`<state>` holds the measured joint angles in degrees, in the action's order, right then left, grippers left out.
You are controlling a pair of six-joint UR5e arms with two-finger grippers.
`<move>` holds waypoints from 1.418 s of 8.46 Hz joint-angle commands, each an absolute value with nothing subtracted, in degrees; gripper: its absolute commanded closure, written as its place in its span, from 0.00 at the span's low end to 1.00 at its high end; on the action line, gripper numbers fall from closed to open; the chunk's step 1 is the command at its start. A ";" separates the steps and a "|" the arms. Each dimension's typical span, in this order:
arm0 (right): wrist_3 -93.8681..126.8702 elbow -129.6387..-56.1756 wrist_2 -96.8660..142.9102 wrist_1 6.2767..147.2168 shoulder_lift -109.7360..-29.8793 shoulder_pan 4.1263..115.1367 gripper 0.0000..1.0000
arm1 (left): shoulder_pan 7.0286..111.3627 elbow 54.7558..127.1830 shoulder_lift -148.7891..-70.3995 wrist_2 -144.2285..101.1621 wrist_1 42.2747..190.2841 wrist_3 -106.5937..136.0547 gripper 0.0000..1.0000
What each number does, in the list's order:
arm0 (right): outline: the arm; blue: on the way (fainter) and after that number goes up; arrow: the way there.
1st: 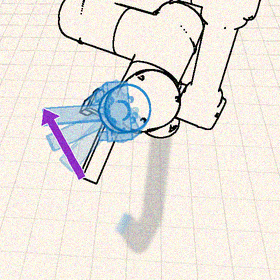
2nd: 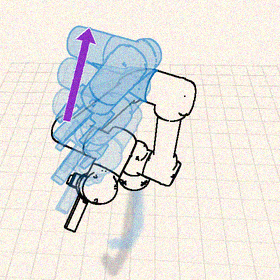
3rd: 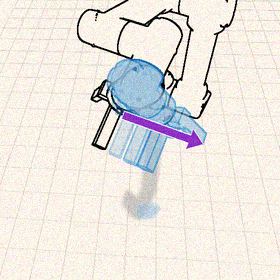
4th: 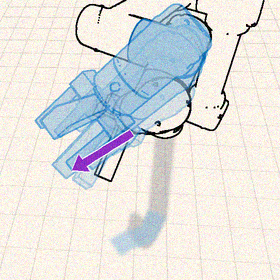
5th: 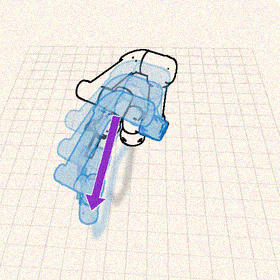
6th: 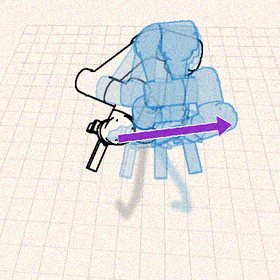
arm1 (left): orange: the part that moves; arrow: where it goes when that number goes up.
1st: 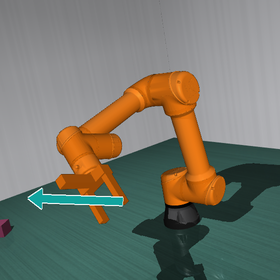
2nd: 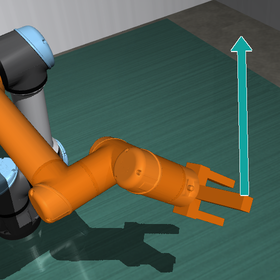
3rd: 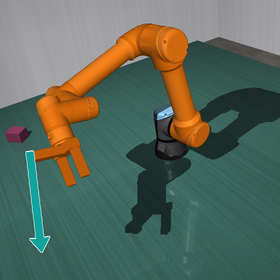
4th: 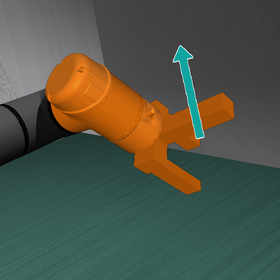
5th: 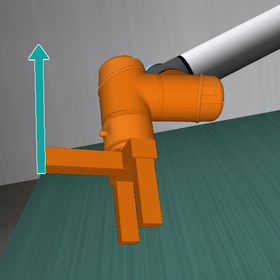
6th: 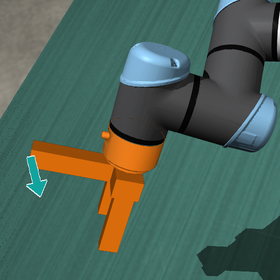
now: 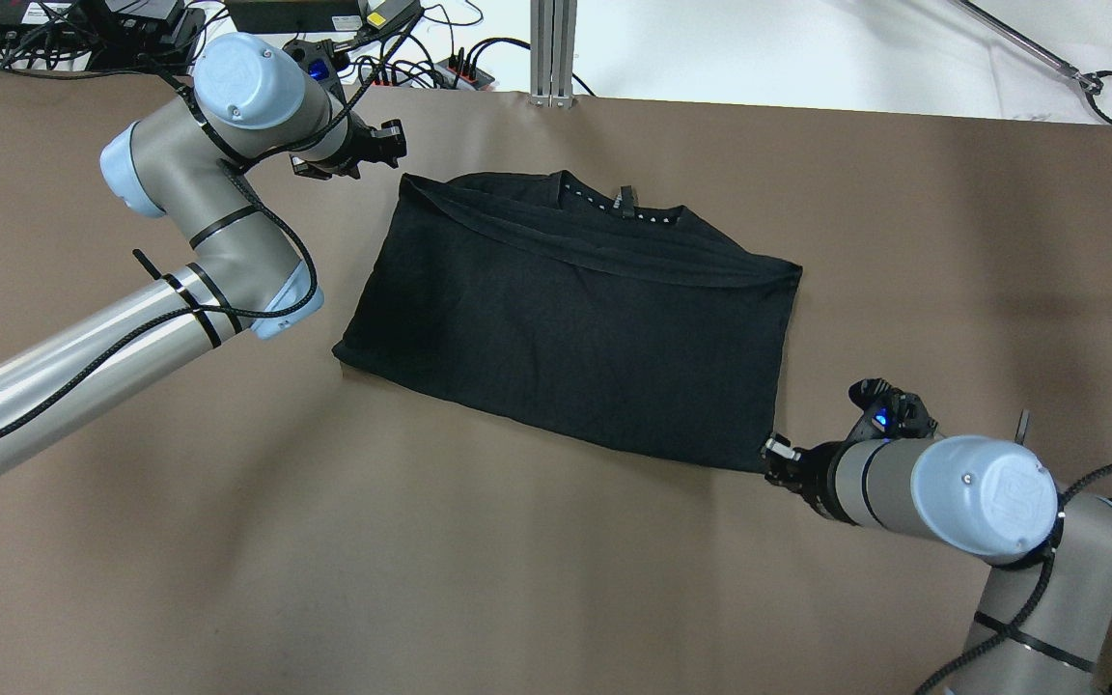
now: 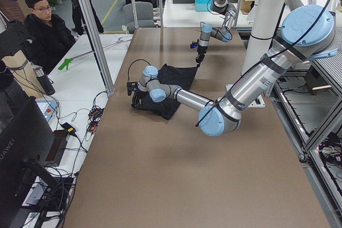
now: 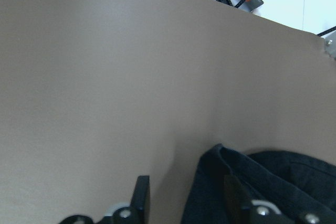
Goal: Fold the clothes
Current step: 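Grasp the folded shirt's near corner with the right gripper and rotate it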
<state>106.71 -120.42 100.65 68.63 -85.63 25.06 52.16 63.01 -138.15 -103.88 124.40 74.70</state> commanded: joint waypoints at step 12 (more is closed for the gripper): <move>107.58 -125.33 107.10 70.31 -86.49 11.95 0.05 | 37.98 82.96 -129.20 -104.41 124.37 85.51 0.23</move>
